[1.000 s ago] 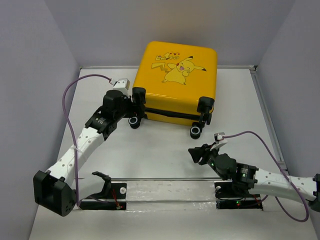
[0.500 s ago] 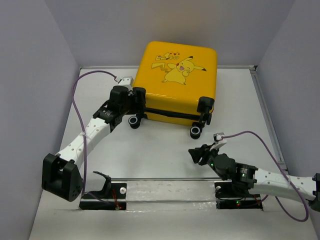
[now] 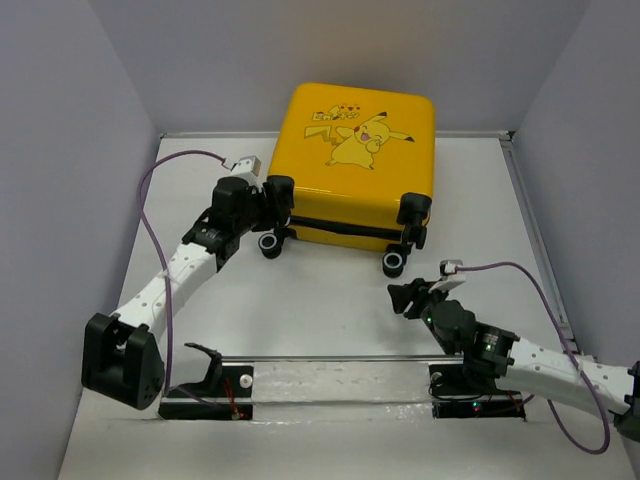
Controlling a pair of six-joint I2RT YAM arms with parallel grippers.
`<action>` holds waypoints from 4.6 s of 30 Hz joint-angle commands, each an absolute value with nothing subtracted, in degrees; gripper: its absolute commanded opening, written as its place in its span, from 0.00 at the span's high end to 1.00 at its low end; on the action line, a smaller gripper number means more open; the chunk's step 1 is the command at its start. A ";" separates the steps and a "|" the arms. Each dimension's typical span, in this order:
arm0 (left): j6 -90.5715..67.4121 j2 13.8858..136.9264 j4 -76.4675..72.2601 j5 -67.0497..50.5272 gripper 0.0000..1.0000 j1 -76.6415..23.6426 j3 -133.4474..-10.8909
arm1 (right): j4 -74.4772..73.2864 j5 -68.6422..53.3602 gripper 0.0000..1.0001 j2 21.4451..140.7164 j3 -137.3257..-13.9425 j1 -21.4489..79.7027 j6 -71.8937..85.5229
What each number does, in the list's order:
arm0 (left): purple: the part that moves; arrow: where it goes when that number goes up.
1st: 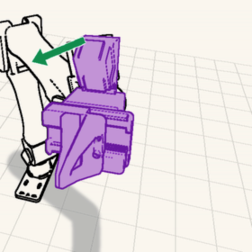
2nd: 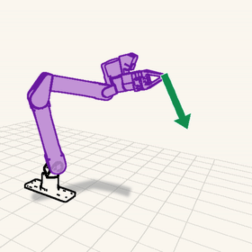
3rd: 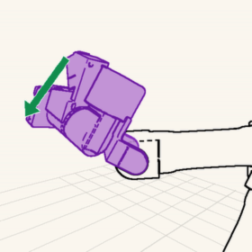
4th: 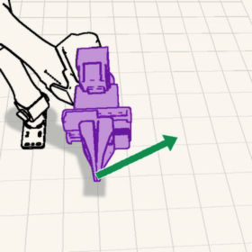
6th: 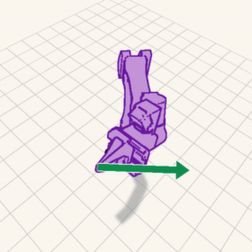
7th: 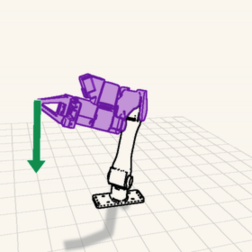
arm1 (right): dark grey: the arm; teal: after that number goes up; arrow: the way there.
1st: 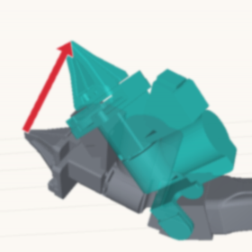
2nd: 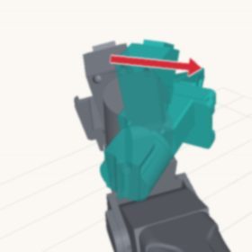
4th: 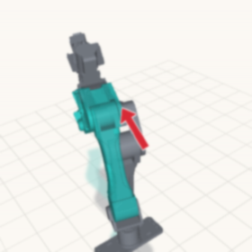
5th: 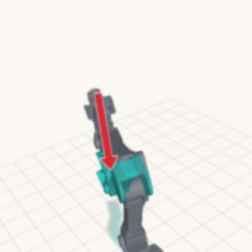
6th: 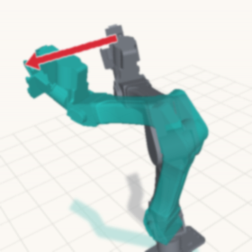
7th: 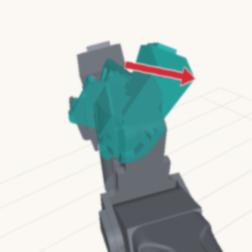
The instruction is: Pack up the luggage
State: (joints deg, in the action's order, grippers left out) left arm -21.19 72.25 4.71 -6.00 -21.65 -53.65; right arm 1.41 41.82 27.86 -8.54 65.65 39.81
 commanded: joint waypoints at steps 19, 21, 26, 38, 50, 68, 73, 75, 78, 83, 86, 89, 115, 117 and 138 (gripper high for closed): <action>-37.09 44.56 -9.13 -21.61 0.94 -22.94 -46.76 | 36.90 5.72 0.52 42.54 -8.27 31.29 21.19; -37.97 44.47 -10.28 -22.76 0.94 -22.94 -46.67 | 38.76 5.19 0.53 42.98 -7.47 31.29 19.52; -37.62 44.21 -11.07 -23.47 0.94 -22.85 -46.41 | 36.31 10.19 0.57 38.68 -7.47 31.29 16.09; -36.74 46.14 -13.01 -21.00 0.94 -22.85 -49.92 | 22.77 16.44 0.54 33.10 -5.88 30.76 27.51; -37.00 46.58 -13.54 -22.85 0.94 -22.85 -48.52 | 32.87 14.52 0.54 44.38 -9.40 29.27 20.57; -35.33 45.44 -10.99 -21.27 0.94 -22.85 -47.20 | 36.55 15.39 0.56 45.43 -9.67 26.37 16.79; -35.59 45.35 -10.90 -21.62 0.94 -22.85 -47.11 | 39.90 10.91 0.61 50.79 -10.99 26.37 17.49; -35.68 45.26 -10.90 -21.71 0.94 -22.85 -46.93 | 41.39 10.55 0.65 51.24 -10.90 26.37 17.67; -35.77 45.09 -10.90 -21.71 0.94 -22.85 -46.41 | 42.62 9.93 0.77 51.33 -10.64 26.37 17.58; -37.08 45.44 -12.39 -23.02 0.94 -22.85 -44.74 | 45.35 7.74 0.93 50.63 -8.62 26.37 18.98; -38.67 46.58 -14.50 -25.13 0.94 -22.85 -43.51 | 48.41 4.49 0.93 50.80 -6.52 26.37 20.99; -40.51 46.93 -17.57 -26.10 0.94 -22.85 -42.63 | 51.58 7.35 0.93 52.82 -4.49 30.12 21.89; -42.63 49.75 -22.07 -22.51 0.94 -33.66 -44.81 | 60.41 17.14 0.93 98.70 -40.95 73.45 17.41; -41.06 49.66 -20.31 -21.80 0.94 -33.66 -46.14 | 56.27 19.77 0.93 95.90 -42.19 75.49 15.22; -37.79 49.04 -16.96 -18.54 0.94 -33.40 -47.38 | 15.12 30.41 0.63 56.41 -21.44 54.76 28.04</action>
